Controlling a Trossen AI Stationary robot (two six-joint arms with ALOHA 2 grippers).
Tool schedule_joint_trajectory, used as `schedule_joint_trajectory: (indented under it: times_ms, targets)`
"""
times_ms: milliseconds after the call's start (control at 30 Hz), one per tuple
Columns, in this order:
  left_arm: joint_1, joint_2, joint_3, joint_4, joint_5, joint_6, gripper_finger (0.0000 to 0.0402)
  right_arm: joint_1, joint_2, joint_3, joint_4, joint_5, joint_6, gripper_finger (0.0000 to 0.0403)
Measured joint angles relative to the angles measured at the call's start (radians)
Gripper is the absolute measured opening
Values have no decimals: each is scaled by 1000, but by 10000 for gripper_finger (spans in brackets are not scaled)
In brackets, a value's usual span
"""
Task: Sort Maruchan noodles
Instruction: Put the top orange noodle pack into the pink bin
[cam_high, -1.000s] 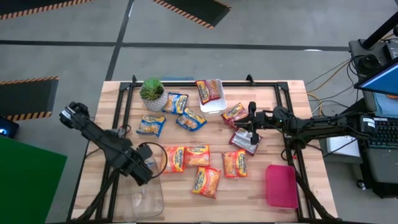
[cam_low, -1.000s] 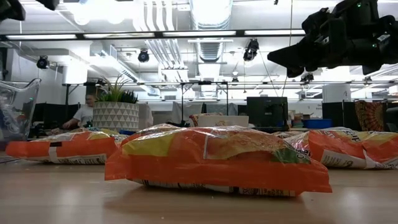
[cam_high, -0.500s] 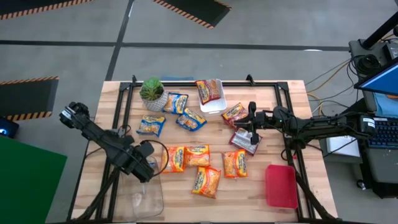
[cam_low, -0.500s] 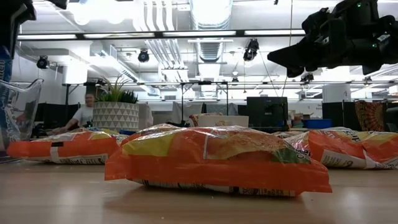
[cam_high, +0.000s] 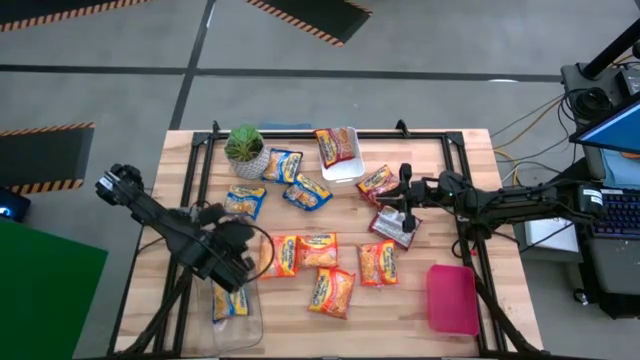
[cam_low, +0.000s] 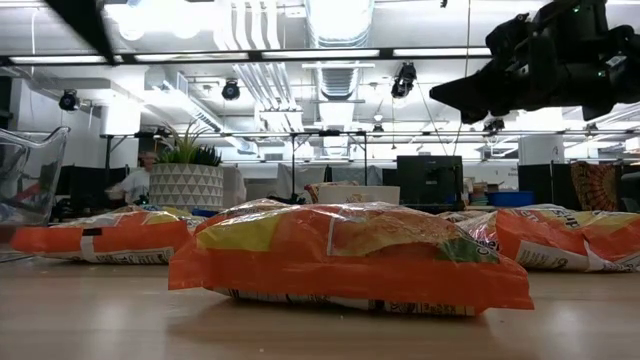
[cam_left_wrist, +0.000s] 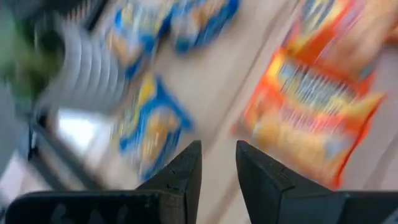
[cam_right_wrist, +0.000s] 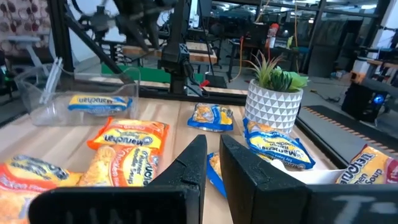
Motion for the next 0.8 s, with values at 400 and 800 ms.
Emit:
schedule_joint_trajectory:
  times_ms: [400, 800]
  targets:
    - [-13, 0, 19, 587, -137, 552, 82, 1, -11, 0, 41, 16, 428, 34]
    - [-25, 0, -259, 1512, -183, 1157, 82, 87, -8, 169, 72, -103, 642, 34]
